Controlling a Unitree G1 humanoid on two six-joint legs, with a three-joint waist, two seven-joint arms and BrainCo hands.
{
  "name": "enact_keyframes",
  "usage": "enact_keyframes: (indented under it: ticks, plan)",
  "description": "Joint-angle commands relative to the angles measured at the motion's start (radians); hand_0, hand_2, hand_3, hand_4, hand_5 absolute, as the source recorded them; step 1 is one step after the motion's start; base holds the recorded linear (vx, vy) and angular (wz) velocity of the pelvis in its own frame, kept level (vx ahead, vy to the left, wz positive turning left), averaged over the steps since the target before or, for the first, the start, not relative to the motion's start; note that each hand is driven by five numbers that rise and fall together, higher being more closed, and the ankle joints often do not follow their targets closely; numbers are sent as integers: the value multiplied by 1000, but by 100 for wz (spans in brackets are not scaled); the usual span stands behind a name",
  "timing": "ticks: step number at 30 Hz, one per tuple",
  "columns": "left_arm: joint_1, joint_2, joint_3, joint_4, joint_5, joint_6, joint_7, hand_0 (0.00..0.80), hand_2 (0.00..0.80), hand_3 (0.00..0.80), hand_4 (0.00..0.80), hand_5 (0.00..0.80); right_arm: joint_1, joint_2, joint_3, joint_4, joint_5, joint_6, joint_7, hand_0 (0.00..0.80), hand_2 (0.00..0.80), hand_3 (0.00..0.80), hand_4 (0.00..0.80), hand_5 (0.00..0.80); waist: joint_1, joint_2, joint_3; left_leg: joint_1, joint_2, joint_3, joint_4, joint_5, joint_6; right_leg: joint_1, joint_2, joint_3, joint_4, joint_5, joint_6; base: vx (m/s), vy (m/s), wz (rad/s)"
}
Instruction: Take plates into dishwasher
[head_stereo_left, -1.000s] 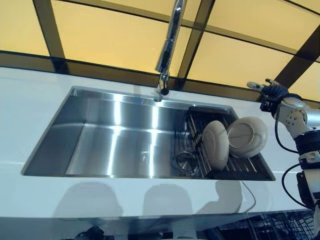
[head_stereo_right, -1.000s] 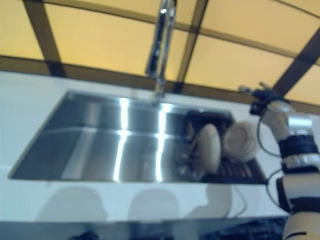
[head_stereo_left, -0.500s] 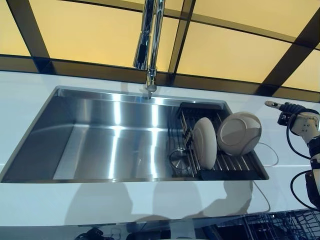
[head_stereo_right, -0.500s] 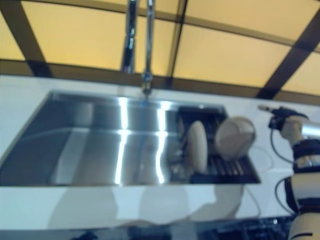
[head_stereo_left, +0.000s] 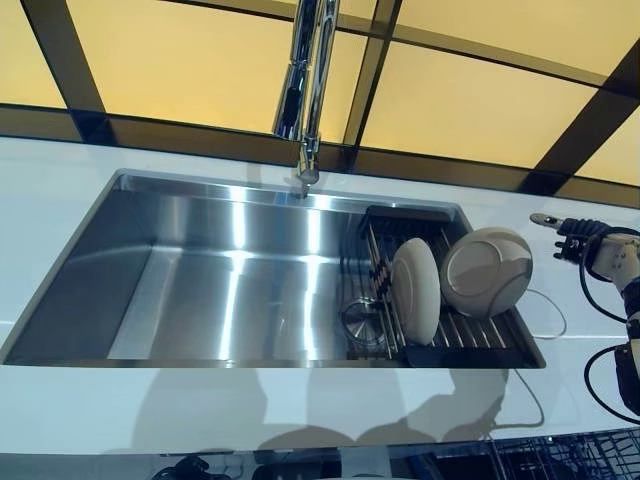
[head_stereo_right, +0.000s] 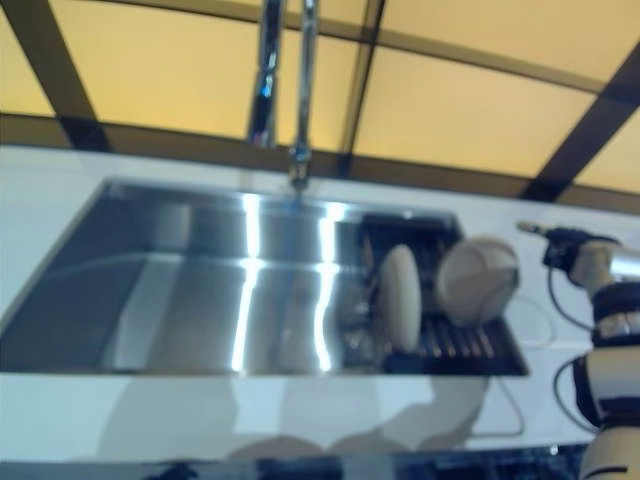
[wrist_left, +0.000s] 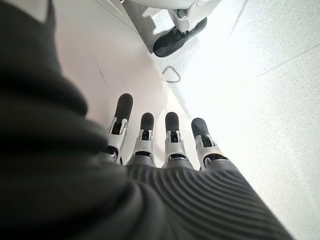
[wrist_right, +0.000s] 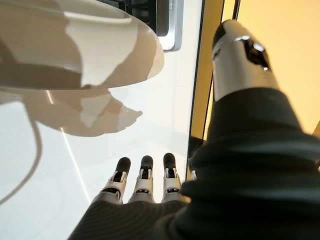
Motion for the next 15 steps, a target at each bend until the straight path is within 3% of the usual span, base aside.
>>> enact_keyframes:
  ticks: [1, 15]
  plan:
    - [-59, -3, -15, -15, -11, -50, 22, 0, 0, 0, 0, 0, -45, -53, -23, -50, 38, -52, 10, 0, 0, 0, 0, 0, 35, 51, -9, 5, 23, 24, 4, -51, -41, 10, 59, -6, 69, -91, 17, 0, 0, 0]
    - [-61, -9, -14, -19, -13, -44, 24, 0, 0, 0, 0, 0, -30, -41, 5, -46, -81, -24, 78, 0, 0, 0, 0, 0, 36, 52, 0, 8, 24, 31, 10, -54, -42, 27, 59, -6, 69, -103, 12, 0, 0, 0]
